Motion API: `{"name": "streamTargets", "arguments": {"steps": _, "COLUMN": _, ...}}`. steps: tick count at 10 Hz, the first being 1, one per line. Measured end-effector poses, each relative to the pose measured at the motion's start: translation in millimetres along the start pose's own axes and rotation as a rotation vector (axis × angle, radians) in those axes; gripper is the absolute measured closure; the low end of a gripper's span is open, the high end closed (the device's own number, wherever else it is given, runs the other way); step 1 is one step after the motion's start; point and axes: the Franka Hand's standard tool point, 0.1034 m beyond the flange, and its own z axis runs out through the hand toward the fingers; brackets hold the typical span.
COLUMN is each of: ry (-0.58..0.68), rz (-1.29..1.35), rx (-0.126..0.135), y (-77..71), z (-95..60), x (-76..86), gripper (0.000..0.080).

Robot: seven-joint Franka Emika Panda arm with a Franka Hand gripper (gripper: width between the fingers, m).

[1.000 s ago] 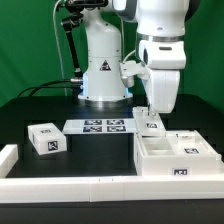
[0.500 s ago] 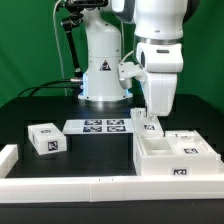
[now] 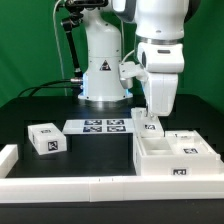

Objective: Assemble cabinet

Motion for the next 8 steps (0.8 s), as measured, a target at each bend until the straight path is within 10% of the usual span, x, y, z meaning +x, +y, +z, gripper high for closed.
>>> {"name": "streamTargets", "arguments": {"steps": 7, "ry": 0.016, "rz": -0.002, "rx": -0.042, "y": -0.5, "z": 0.6, "x": 3.0, "gripper": 0.0729}}
{"name": "streamTargets", "arguments": {"steps": 8, "ry": 0.032, "rz": 0.012, "rx": -0.088, "y": -2.2, "z": 1.4, "x": 5.8, "gripper": 0.0729}}
